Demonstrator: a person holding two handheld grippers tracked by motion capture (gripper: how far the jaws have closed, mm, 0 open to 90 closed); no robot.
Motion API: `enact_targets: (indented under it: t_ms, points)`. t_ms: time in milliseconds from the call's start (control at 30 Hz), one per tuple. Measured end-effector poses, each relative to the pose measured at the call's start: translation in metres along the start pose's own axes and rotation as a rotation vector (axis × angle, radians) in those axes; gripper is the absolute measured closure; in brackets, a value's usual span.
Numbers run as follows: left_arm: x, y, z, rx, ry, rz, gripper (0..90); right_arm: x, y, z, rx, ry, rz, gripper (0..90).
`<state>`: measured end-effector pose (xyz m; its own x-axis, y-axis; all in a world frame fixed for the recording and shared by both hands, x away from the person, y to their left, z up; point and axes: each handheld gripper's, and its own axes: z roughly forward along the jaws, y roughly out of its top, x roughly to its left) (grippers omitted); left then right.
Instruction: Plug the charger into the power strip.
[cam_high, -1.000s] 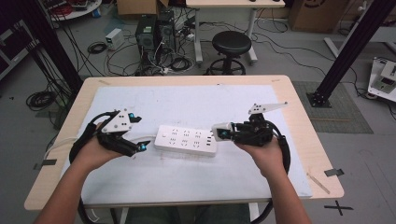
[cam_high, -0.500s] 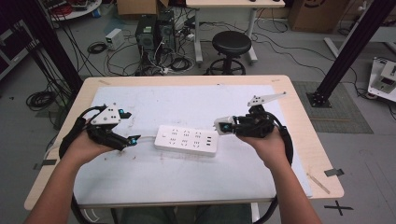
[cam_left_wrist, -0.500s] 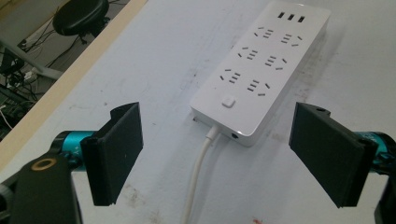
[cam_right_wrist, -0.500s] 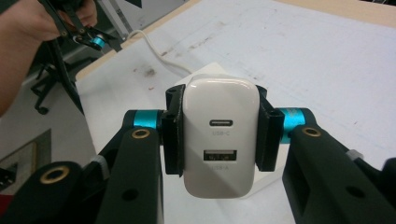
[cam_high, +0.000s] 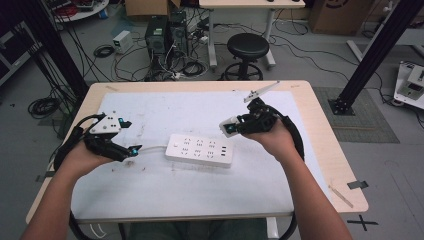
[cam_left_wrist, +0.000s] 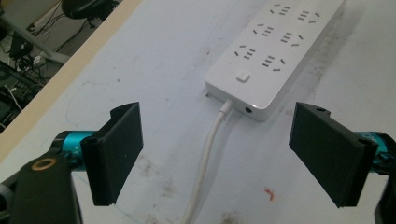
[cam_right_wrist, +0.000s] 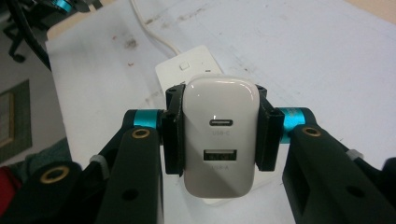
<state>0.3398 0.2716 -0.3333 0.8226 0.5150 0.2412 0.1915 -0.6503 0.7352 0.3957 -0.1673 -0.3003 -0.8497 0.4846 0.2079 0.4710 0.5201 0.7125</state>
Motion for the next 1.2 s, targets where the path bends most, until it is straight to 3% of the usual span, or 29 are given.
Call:
enact_targets:
  t_ms: [300,367,400,600,700,1000,1100,1200]
  points:
    - [0.005,-0.011,-0.001,0.030,0.010,-0.016,17.5,-0.004,0.027,0.029,0.130,0.009,-0.066,63.3]
    - [0.004,-0.011,0.000,0.026,0.010,-0.023,17.6,-0.004,0.028,0.031,0.137,0.007,-0.072,63.3]
    - [0.005,-0.012,0.000,0.038,0.002,-0.016,17.6,-0.005,0.032,0.040,0.179,0.004,-0.087,63.3]
    - [0.005,-0.012,0.002,0.040,-0.002,-0.026,17.6,-0.007,0.035,0.056,0.260,0.010,-0.114,63.3]
    - [0.005,-0.013,0.005,0.051,-0.005,-0.024,17.6,-0.009,0.036,0.070,0.326,0.014,-0.165,63.3]
    - [0.003,-0.013,0.008,0.060,-0.008,-0.023,17.6,-0.011,0.040,0.093,0.457,0.011,-0.235,63.4]
    - [0.003,-0.014,0.007,0.064,-0.009,-0.018,17.6,-0.009,0.042,0.103,0.520,0.013,-0.279,63.4]
    - [0.002,-0.015,0.008,0.059,-0.008,-0.021,17.6,-0.009,0.042,0.106,0.532,0.009,-0.294,63.4]
